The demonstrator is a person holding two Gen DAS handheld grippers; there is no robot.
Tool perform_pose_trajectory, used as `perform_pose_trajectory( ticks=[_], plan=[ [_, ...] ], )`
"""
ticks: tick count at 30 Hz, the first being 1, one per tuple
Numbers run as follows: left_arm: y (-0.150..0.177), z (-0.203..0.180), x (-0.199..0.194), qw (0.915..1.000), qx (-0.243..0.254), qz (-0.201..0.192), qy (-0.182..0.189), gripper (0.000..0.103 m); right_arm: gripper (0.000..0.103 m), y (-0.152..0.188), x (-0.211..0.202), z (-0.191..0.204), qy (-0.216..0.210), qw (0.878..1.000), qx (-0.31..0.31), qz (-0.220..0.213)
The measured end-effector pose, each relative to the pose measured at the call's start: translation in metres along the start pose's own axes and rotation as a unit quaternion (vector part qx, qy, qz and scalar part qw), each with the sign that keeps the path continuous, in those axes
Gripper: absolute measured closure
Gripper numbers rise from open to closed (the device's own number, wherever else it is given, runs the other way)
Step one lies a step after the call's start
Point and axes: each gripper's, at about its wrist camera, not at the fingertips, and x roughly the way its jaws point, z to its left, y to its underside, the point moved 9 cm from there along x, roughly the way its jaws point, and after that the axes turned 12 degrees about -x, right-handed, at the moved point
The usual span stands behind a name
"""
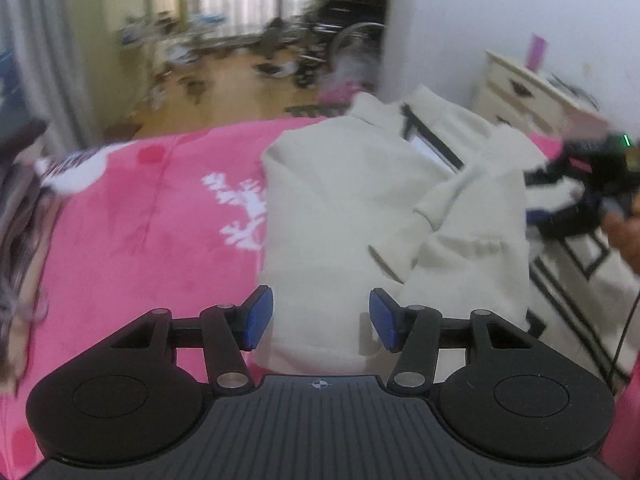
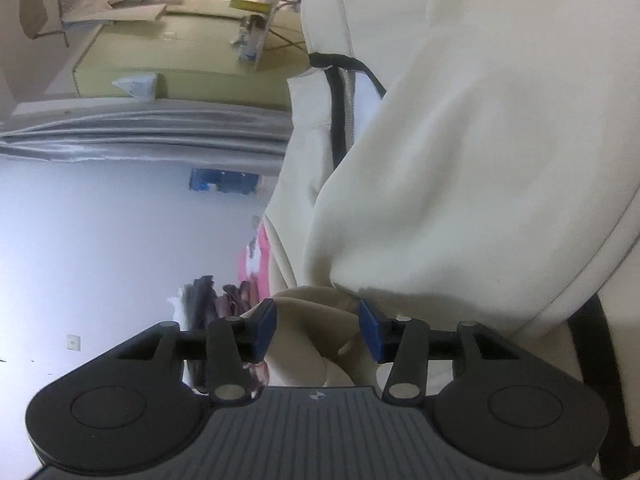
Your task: Fold clothes
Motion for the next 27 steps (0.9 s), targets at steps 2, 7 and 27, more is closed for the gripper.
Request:
perform_pose_trajectory(
  ticks=[2, 7, 27],
  plan=[
    [0.007, -0.003, 0.008, 0.9997, -0.005, 0.019, 0.015, 0.049, 0.052, -0.003, 0.011, 0.003, 0.025, 0.999, -0.023, 0.019],
    [0.025, -0.009, 0.015, 0.9995, 0.007, 0.025, 0.019, 0.049, 0.057, 0.001, 0.041, 0.019, 0.045, 0.993, -0.084, 0.066],
    [0.018, -0.019, -0.021, 0.9891, -0.079, -0.014, 0.124, 0.049, 0.097, 0.007, 0.057, 0.189, -0.060, 0.948, -0.289, 0.118]
  ],
)
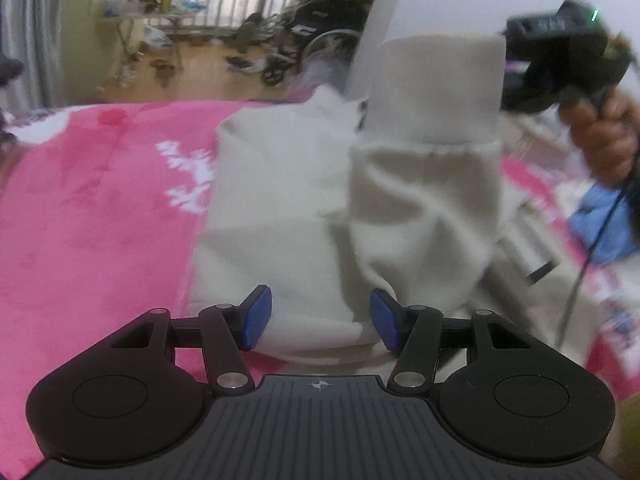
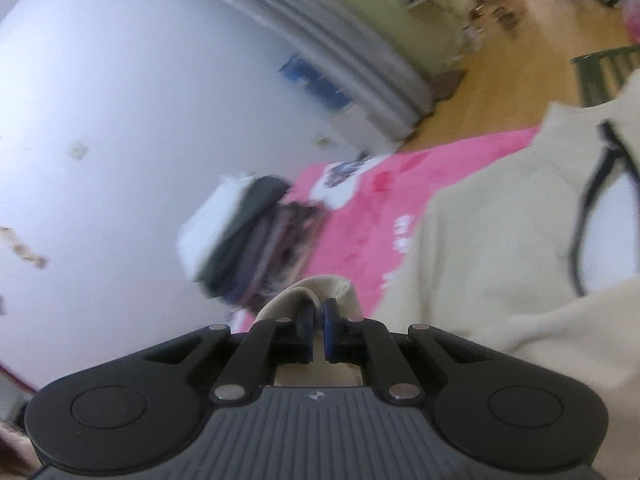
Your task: Fold clothes
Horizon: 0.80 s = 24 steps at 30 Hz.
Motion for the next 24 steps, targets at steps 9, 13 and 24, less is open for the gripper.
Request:
perform_pose_trajectory(
  ticks=[9, 13, 24],
  plan=[
    [-0.017, -0.032, -0.023, 0.9924, 0.036, -0.049, 0.107, 0.040, 0.097, 0.022, -0.002, 0.055, -0.141, 0.986, -0.051, 0.078],
    [0.009, -0.057, -0.019, 0.9891, 0.085, -0.029, 0.117, 0.040, 0.097, 0.055, -0.003, 0.071, -0.170, 0.976, -0.054, 0.123],
    [0.046, -0.090, -0.019, 0.9818, 0.166, -0.017, 0.091, 0.069, 0.095, 0.102, -0.031, 0.098, -0.165, 0.964, -0.116, 0.171]
  ],
)
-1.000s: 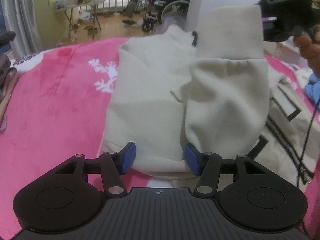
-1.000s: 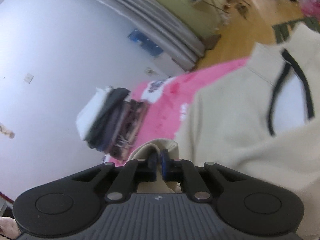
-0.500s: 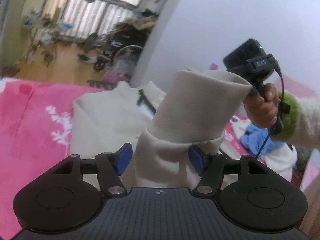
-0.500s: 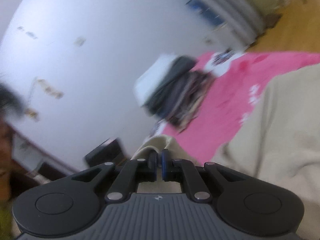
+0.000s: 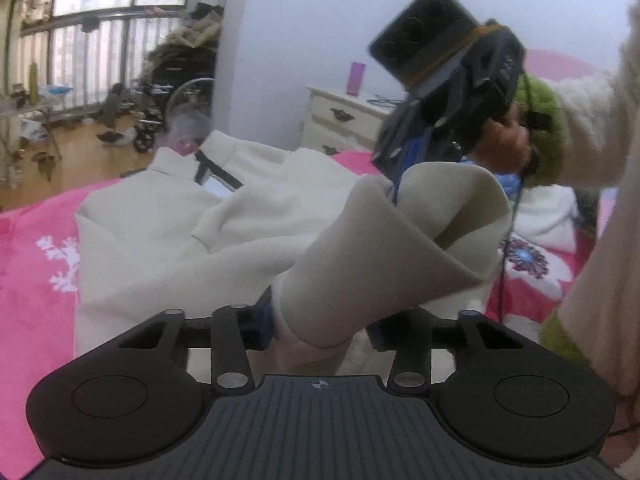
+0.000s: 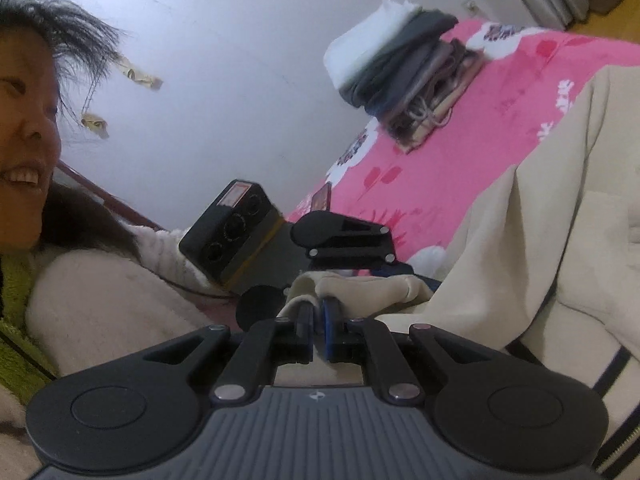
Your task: Fold clothes
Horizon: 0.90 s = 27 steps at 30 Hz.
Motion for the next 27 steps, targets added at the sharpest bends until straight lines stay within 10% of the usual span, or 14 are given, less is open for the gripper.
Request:
perform_pose_trajectory(
  ticks=[2, 4, 13, 23, 27],
  plan=[
    [-0.002, 0.003, -0.006, 0.9997, -0.009, -0.011, -0.018, 0.076, 0.090, 0.004, -0.014, -0.002, 0.019, 0.999, 0.013, -0.035],
    [-0.005, 0.001, -0.011, 0.9991, -0.008, -0.022, -0.035, 0.081, 0.060, 0.010, -0.033, -0.007, 0.045, 0.995, 0.037, -0.080],
    [-0.020, 0.002, -0.017, 0.9908, -0.003, -0.068, -0.117, 0.083, 0.043, 0.079, -0.075, -0.055, 0.056, 0.927, 0.276, -0.250],
    [-0.053, -0.008, -0.031, 0.9793, -0.005, -0.139, -0.147, 0.083, 0.037, 0.082, -0.015, -0.096, -0.056, 0.841, 0.446, -0.302],
    [-0.043, -0.006, -0.020, 0.9815, -0.021, -0.125, -0.143, 0.084, 0.053, 0.061, 0.007, -0.116, -0.071, 0.835, 0.465, -0.286]
  ],
)
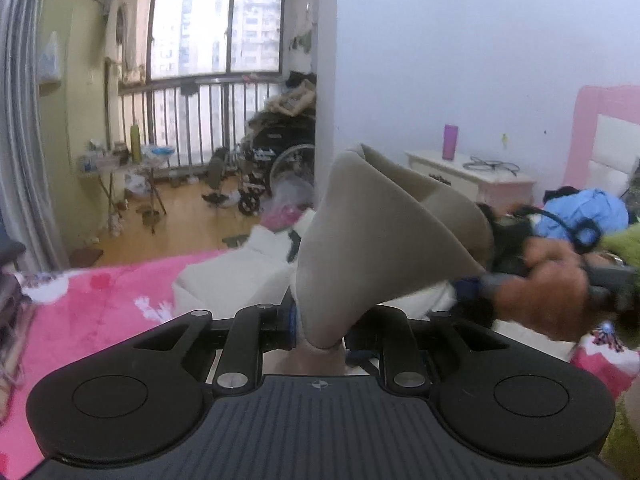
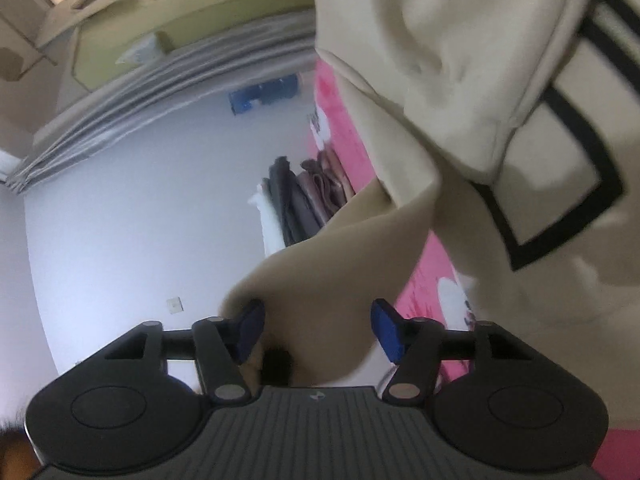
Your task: Fold clothes
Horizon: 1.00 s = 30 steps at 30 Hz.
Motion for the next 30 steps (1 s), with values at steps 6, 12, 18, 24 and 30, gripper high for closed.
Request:
perform_pose_trajectory(
  ticks=[6, 12, 18, 24, 30],
  plan=[
    [-0.036, 0.018, -0.003, 0.9977, -0.035, -0.055, -0.018, 0.085, 0.101, -0.054, 0.047, 0.084, 0.033, 0.984, -0.174, 0.024],
    [-0.104, -0.013, 0.035, 0.9850, -0.099, -0.138, 0.030, 0.085, 0.102, -0.069, 0.039, 0.255, 0.018, 0.879, -0.477, 0.004],
    [-0.085, -0.067, 0.113, 0.9806, -0.117, -0.153, 0.038, 0.085, 0.102, -0.091, -0.074, 0.260, 0.153, 0.807, -0.550, -0.152],
    [-0.006, -0.093, 0.183, 0.9960, -0.076, 0.010, 0.046, 0.066, 0.100, -0.103, -0.205, 0.147, 0.267, 0.832, -0.404, -0.270],
    [0.011, -0.070, 0.146, 0.9963, -0.060, 0.043, 0.044, 0.027, 0.082, -0.087, -0.259, 0.031, 0.272, 0.879, -0.239, -0.309]
  ],
)
